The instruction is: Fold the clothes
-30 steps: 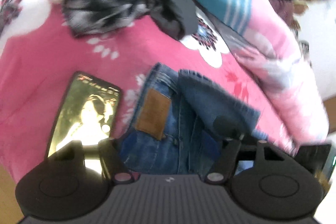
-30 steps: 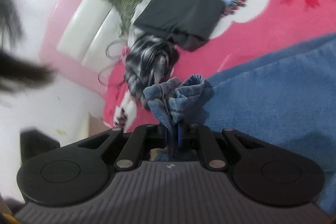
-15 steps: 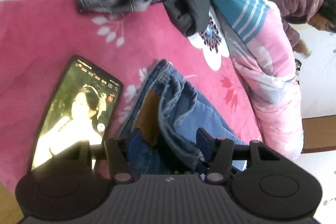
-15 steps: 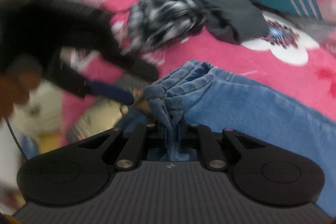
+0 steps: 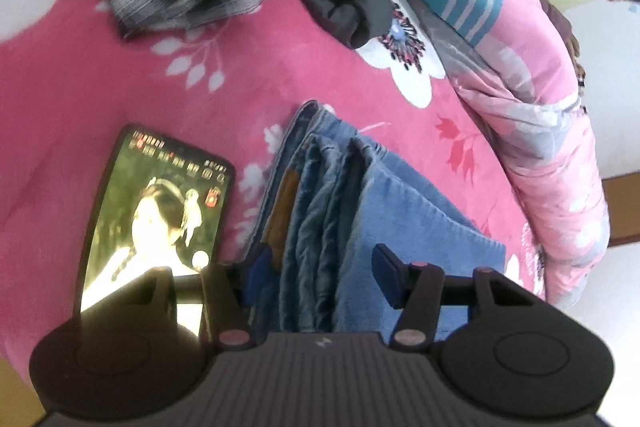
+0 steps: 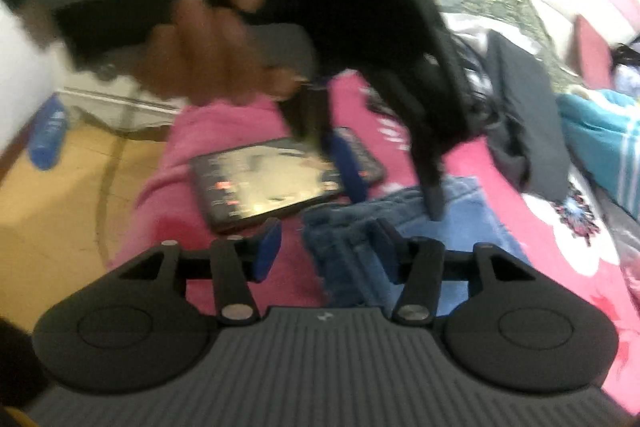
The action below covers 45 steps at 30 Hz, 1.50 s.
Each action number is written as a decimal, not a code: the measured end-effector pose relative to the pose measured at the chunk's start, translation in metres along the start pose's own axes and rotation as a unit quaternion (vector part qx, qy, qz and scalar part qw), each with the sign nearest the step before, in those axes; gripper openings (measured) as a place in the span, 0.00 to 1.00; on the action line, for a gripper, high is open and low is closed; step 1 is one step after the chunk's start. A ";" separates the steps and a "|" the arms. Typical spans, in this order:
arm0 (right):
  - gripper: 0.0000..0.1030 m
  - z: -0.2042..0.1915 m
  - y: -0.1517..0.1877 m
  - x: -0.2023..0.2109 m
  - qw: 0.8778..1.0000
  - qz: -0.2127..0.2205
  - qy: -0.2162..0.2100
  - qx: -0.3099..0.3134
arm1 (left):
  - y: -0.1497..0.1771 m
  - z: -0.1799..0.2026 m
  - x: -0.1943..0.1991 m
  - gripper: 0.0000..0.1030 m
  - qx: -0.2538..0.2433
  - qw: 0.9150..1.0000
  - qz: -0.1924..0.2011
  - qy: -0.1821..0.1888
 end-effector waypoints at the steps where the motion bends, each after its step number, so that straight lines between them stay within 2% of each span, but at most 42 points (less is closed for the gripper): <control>1: 0.49 -0.001 0.002 0.003 1.000 -0.001 -0.007 -0.006 | 0.000 0.003 -0.001 0.40 -0.010 1.000 0.002 -0.010; 4: 0.49 0.006 0.007 0.007 0.999 -0.009 -0.007 -0.040 | 0.000 0.011 -0.003 0.29 -0.040 0.998 0.007 -0.039; 8: 0.49 0.018 0.014 0.008 0.997 -0.022 0.001 -0.079 | 0.000 0.022 -0.005 0.25 -0.077 0.994 0.013 -0.077; 9: 0.49 0.019 0.017 0.008 0.996 -0.024 0.002 -0.088 | 0.000 0.023 -0.005 0.24 -0.080 0.993 0.016 -0.080; 10: 0.49 0.021 0.020 0.007 0.995 -0.027 0.002 -0.095 | 0.001 0.024 -0.005 0.17 -0.084 0.993 0.021 -0.082; 11: 0.49 0.022 0.024 0.005 0.994 -0.030 0.003 -0.102 | 0.002 0.026 -0.003 0.13 -0.090 0.992 0.029 -0.083; 13: 0.49 0.026 0.029 0.004 0.993 -0.038 0.007 -0.113 | 0.005 0.032 0.002 0.09 -0.100 0.991 0.049 -0.074; 17: 0.49 0.029 0.034 -0.001 0.991 -0.045 0.018 -0.128 | 0.010 0.055 0.016 0.09 -0.154 0.983 0.094 -0.042; 18: 0.51 0.029 0.035 -0.001 0.990 -0.044 0.022 -0.130 | 0.012 0.060 0.017 0.09 -0.168 0.980 0.101 -0.041; 19: 0.51 0.029 0.036 -0.002 0.990 -0.045 0.024 -0.131 | 0.012 0.059 0.013 0.09 -0.176 0.978 0.099 -0.058; 22: 0.51 0.029 0.038 -0.007 0.989 -0.060 0.023 -0.136 | 0.010 0.033 -0.004 0.09 -0.145 0.982 0.080 -0.091; 24: 0.51 0.029 0.039 -0.007 0.988 -0.058 0.024 -0.141 | 0.010 0.014 -0.009 0.10 -0.119 0.987 0.070 -0.083; 26: 0.51 0.030 0.039 -0.005 0.987 -0.057 0.023 -0.151 | 0.010 0.015 -0.009 0.13 -0.124 0.986 0.070 -0.090; 29: 0.51 0.034 0.043 -0.001 0.982 -0.062 0.024 -0.176 | 0.008 0.023 -0.002 0.26 -0.125 0.983 0.067 -0.113; 30: 0.51 0.036 0.045 0.003 0.979 -0.062 0.028 -0.190 | 0.007 0.025 0.001 0.38 -0.123 0.983 0.067 -0.120; 31: 0.51 0.039 0.048 0.008 0.976 -0.062 0.032 -0.204 | 0.007 0.030 0.005 0.45 -0.126 0.981 0.071 -0.131; 33: 0.51 0.046 0.054 0.021 0.968 -0.061 0.040 -0.242 | 0.011 0.043 0.016 0.47 -0.146 0.974 0.087 -0.151; 36: 0.49 0.066 0.068 0.047 0.950 -0.053 0.056 -0.304 | 0.016 0.073 0.025 0.48 -0.182 0.961 0.115 -0.175; 37: 0.49 0.074 0.075 0.057 0.943 -0.047 0.065 -0.323 | 0.020 0.085 0.026 0.49 -0.200 0.956 0.128 -0.173; 39: 0.49 0.095 0.095 0.076 0.928 -0.034 0.092 -0.358 | 0.026 0.108 0.019 0.54 -0.228 0.952 0.134 -0.158; 41: 0.49 0.118 0.117 0.093 0.914 -0.026 0.124 -0.386 | 0.030 0.128 -0.001 0.54 -0.251 0.946 0.124 -0.163; 44: 0.46 0.156 0.156 0.109 0.896 -0.030 0.176 -0.408 | 0.029 0.137 -0.036 0.50 -0.260 0.937 0.114 -0.203; 45: 0.43 0.170 0.170 0.114 0.889 -0.030 0.189 -0.416 | 0.028 0.135 -0.047 0.45 -0.258 0.934 0.106 -0.223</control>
Point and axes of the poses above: each gripper's, at about its wrist camera, not at the fingertips, and x roughly against the way its jaws point, z to its right, y to its underside, the point moved 3 cm from there along -x, roughly the way its jaws point, and after that the axes turned 12 degrees about -z, right-handed, at the moved point
